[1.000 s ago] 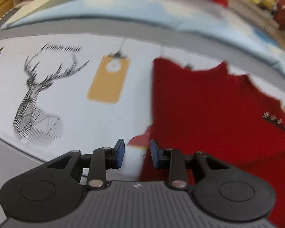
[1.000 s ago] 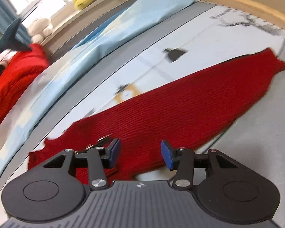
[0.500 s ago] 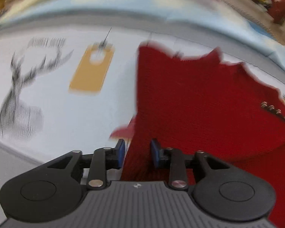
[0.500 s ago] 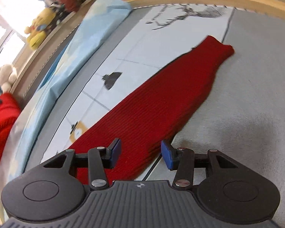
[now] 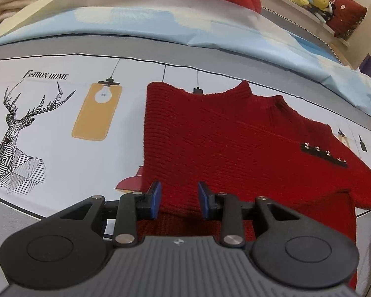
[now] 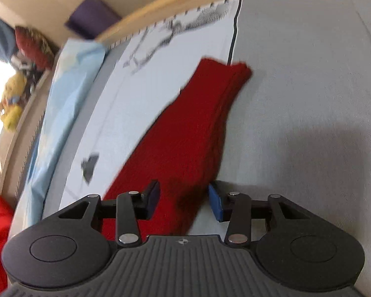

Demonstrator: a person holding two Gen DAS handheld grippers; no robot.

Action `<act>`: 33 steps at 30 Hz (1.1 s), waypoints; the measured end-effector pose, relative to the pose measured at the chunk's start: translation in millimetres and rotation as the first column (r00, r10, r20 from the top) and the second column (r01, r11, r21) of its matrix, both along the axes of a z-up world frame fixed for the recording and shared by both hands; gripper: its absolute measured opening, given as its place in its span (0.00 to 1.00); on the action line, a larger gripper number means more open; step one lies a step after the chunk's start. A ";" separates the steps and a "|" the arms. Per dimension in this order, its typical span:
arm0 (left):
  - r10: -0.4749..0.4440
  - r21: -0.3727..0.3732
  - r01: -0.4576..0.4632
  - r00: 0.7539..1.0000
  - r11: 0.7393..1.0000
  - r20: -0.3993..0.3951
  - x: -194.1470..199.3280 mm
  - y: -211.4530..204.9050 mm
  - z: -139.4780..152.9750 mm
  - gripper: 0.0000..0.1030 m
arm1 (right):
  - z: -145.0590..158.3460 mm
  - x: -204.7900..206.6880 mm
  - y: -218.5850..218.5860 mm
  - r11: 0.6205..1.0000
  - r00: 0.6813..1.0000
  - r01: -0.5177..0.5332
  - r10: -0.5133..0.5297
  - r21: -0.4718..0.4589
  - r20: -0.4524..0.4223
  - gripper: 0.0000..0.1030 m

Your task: Fold small clothes

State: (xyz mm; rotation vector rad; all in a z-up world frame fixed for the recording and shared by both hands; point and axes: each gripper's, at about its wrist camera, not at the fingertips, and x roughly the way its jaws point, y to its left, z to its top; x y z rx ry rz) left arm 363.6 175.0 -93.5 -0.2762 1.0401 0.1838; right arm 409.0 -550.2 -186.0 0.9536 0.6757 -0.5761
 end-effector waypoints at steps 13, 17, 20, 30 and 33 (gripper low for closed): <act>0.031 -0.011 -0.031 0.999 0.999 -0.005 -0.4 13.7 3.1 0.35 | 34.3 14.2 29.1 0.956 1.000 -0.008 0.015 -0.293 0.023 0.13; 0.024 -0.010 -0.024 1.000 1.000 -0.002 -2.2 13.2 5.1 0.35 | 69.1 24.0 64.2 0.903 0.990 -0.088 0.125 -0.421 0.062 0.13; 0.023 -0.007 -0.023 1.000 1.000 0.001 -4.9 13.7 6.4 0.35 | 96.6 27.6 118.6 0.822 0.942 -0.229 0.323 -0.522 0.095 0.13; 0.033 -0.026 -0.032 0.999 0.999 0.022 -8.6 20.6 19.0 0.35 | 127.2 -7.3 334.5 0.457 0.366 -0.849 0.871 -0.264 0.327 0.15; 0.046 -0.055 -0.044 0.999 0.998 0.026 -9.9 27.6 22.7 0.35 | 111.9 -21.7 368.2 0.362 0.323 -0.925 0.910 -0.117 0.259 0.18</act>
